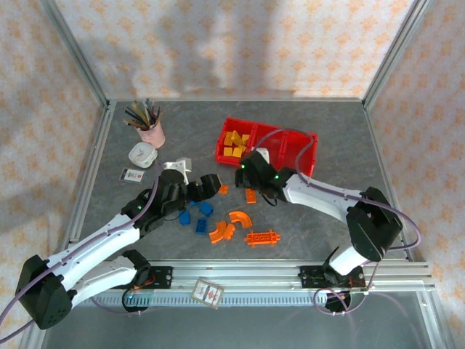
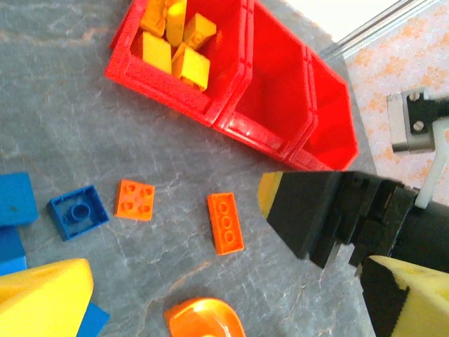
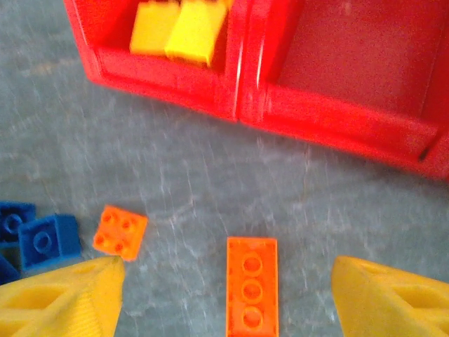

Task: Sort the legos into containers by color
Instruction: Pick up the lego from the center of the table.

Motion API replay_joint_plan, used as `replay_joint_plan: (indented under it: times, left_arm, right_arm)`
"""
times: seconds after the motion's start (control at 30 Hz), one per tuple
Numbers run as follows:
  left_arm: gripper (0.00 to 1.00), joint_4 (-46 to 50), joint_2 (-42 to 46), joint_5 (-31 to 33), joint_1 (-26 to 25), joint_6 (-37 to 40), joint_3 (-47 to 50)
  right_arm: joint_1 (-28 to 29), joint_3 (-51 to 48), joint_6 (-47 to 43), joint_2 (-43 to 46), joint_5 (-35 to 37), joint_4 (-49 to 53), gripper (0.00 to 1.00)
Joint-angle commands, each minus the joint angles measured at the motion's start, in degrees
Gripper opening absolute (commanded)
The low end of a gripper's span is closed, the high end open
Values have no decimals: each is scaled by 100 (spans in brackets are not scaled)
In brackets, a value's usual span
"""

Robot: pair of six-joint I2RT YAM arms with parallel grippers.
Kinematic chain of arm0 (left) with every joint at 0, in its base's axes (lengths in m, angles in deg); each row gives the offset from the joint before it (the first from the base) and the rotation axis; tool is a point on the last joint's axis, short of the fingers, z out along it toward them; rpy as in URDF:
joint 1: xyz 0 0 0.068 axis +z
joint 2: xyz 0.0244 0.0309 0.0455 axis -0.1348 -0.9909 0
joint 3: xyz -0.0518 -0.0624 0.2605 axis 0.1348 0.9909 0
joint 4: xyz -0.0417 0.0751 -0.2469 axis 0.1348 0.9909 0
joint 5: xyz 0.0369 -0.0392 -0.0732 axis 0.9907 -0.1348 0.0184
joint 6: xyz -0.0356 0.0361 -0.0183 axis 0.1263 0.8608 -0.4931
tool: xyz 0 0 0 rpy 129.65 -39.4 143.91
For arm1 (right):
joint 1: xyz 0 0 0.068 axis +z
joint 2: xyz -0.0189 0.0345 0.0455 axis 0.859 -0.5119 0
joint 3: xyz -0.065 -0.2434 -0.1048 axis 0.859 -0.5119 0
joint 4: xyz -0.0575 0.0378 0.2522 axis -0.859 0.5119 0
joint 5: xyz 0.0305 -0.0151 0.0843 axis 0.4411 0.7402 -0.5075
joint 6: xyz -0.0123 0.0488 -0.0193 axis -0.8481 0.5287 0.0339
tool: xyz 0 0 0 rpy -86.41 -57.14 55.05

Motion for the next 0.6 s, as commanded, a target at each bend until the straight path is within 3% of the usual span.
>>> replay_joint_plan:
  times: [0.0,0.27,0.57]
  left_arm:
    - [99,-194,105,236,-156,-297,208]
    - [99,-453,34,430,-363,-535,424]
    - [99,-304,216,643,-367,-570,471]
  right_arm:
    - [134,-333,491,151,288,-113,79]
    - [271,-753,646,-276,28,-461,81]
    - [277,-339,435,-1027,200,-492,78]
